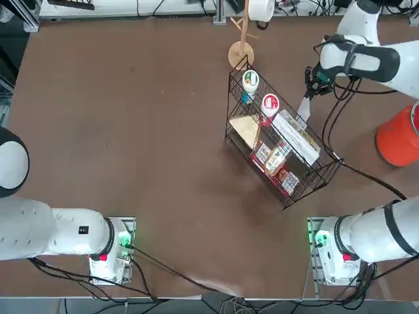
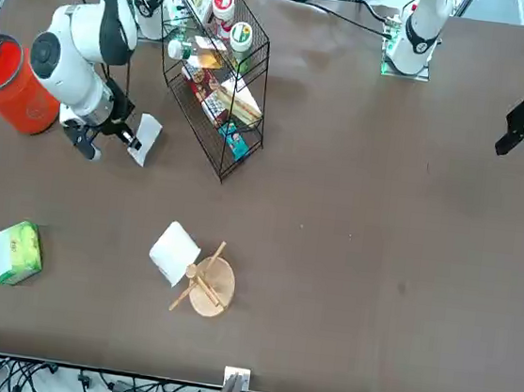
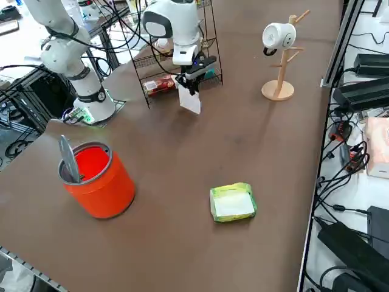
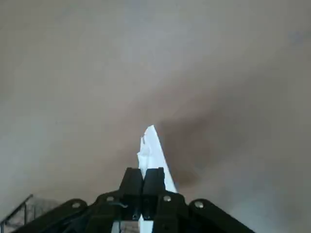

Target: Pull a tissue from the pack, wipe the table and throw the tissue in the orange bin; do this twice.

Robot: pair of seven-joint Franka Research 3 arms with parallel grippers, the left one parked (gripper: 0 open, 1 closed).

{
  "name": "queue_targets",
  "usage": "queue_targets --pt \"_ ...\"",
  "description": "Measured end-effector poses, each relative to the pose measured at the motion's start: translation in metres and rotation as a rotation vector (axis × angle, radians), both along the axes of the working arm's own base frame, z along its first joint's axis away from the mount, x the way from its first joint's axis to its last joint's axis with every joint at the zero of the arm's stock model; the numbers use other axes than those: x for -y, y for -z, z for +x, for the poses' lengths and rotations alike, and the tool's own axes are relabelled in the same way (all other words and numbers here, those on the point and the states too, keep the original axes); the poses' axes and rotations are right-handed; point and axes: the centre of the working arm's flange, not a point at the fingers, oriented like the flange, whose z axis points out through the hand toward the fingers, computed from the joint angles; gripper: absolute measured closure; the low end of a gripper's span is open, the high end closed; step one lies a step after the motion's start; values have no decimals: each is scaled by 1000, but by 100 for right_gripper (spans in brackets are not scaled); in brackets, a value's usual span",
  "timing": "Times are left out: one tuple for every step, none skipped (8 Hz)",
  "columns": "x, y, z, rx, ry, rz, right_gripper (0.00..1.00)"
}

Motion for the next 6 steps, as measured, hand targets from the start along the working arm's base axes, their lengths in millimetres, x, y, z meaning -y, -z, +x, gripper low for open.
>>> queue_targets --pt "-5 13 -10 10 42 -6 99" --pt "-11 26 -21 18 83 -11 99" --pt "-18 35 -30 18 117 -15 99" --pt "-27 41 -38 4 132 -20 99" --pt "-30 48 -46 -12 138 -26 99" --pt "-29 55 -52 -29 140 -32 99"
